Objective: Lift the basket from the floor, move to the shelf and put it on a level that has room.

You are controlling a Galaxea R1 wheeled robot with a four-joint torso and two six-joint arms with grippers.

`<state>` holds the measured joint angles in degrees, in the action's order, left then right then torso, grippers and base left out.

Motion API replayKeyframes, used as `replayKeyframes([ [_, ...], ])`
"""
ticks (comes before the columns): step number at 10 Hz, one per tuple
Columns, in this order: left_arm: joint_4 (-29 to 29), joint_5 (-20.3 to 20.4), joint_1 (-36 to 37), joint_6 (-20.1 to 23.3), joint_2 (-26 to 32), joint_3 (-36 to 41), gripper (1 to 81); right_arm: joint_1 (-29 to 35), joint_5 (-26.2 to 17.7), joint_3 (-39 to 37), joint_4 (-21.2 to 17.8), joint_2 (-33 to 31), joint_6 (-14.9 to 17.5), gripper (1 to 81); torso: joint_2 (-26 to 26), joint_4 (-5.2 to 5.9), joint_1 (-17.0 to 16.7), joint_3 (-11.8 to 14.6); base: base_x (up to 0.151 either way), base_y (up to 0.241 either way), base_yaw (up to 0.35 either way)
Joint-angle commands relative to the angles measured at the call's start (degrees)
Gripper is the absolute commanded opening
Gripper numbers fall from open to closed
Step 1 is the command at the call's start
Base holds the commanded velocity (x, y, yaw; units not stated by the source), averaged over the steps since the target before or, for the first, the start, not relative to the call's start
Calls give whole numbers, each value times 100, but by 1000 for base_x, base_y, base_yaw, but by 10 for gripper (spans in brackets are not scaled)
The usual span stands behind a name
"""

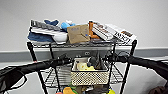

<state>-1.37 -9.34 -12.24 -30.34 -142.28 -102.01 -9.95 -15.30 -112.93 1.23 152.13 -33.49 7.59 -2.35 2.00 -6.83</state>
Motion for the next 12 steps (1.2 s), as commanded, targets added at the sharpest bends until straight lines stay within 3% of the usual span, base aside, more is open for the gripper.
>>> replayKeyframes([
  [1, -162, 143, 1254, 46, -118, -284, 10, 1306, 265, -271, 149, 136, 35, 10, 0, 0, 0, 0, 0, 0, 0],
  [9, -152, -112, 1228, 54, 32, -523, 10, 1174, 238, -439, 88, 84, 0, 10, 0, 0, 0, 2, 0, 0, 0],
  [10, -171, -129, 1228, 81, 67, -426, 811, 1174, 134, -404, 71, 67, 0, 10, 0, 0, 0, 2, 0, 0, 0],
  [11, -171, -174, 1228, 81, 94, -381, 811, 1165, 132, -360, 44, 5, -17, 10, 0, 0, 0, 2, 0, 0, 0],
  [12, -127, -191, 1228, 55, 138, -372, 811, 1183, 132, -184, 35, -110, -44, 811, 0, 0, 0, 2, 0, 0, 0],
])
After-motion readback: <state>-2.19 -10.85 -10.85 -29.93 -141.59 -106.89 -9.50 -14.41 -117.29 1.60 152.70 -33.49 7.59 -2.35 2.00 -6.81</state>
